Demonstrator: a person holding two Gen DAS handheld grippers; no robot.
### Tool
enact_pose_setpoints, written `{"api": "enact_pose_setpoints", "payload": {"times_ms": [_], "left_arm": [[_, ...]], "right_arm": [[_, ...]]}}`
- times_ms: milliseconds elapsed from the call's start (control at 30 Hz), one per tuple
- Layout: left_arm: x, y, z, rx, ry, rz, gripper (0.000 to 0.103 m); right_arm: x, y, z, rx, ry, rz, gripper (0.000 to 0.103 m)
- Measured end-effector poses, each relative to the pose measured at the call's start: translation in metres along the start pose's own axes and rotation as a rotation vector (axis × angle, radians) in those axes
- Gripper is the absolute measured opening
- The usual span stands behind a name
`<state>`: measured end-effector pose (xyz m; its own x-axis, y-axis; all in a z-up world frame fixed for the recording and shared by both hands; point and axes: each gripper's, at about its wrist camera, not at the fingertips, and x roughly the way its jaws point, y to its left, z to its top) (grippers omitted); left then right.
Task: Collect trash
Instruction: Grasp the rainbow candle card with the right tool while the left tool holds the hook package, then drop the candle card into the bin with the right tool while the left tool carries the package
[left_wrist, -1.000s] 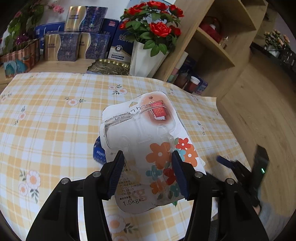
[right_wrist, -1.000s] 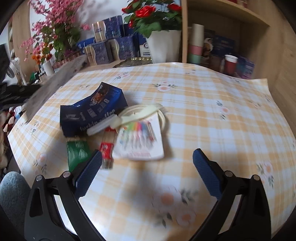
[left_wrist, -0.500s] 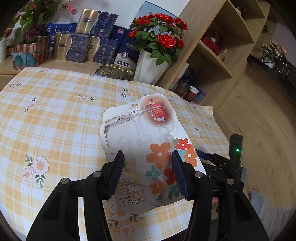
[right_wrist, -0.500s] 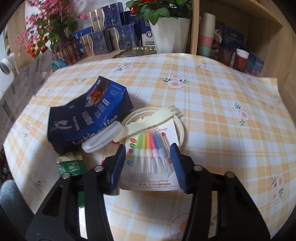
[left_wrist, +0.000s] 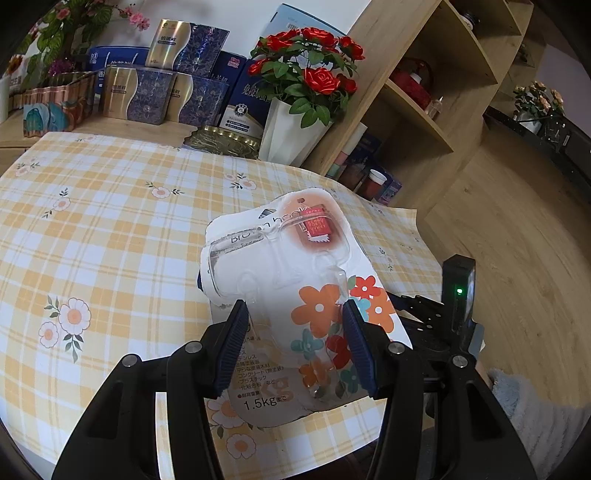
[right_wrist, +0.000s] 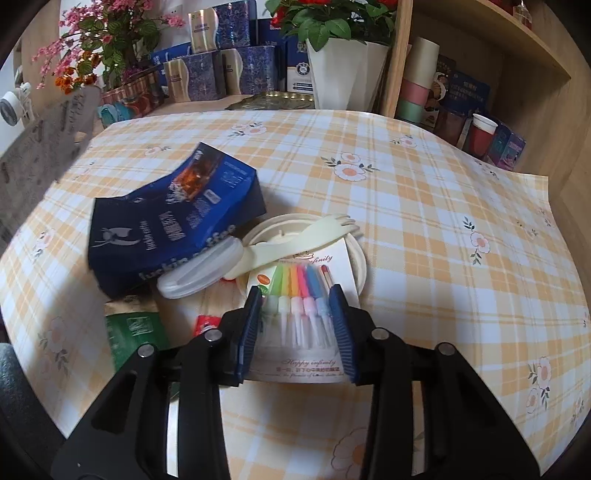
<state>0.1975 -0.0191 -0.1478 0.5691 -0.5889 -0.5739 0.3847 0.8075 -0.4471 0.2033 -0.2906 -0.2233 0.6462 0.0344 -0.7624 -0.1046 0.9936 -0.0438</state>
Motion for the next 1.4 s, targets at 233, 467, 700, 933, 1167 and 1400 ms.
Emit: {"api": "enact_pose_setpoints", "payload": {"times_ms": [233,467,700,933,1167,1400], "left_arm": [[-0.007,-0.01,-0.003,0.018,-0.004,-0.005,0.051],[-0.024,-0.024,-0.019,0.039,0.001,-0.009,0.051],[-0.059,-0.036,-0.047,0.072,-0.01,-0.009,0.051],[-0.097,-0.038,-0.083,0.09,-0.014,-0.018,0.051],[-0.123,-0.029,-0.107,0.065,-0.018,-0.012,0.051],[-0.14,-0.016,-0.112,0.028,-0.04,0.007,0.051]], "right_arm": [[-0.025,-0.006,-0.012,-0.02,0.029,-0.034,0.04],[-0.072,-0.021,-0.026,0.127,-0.038,0.034,0.04],[-0.129,0.003,-0.054,0.166,-0.109,0.134,0.04],[-0.168,0.054,-0.106,0.063,-0.101,0.217,0.04],[-0.148,0.101,-0.157,-0.019,0.033,0.307,0.04],[-0.094,0.138,-0.182,-0.084,0.212,0.396,0.04]]}}
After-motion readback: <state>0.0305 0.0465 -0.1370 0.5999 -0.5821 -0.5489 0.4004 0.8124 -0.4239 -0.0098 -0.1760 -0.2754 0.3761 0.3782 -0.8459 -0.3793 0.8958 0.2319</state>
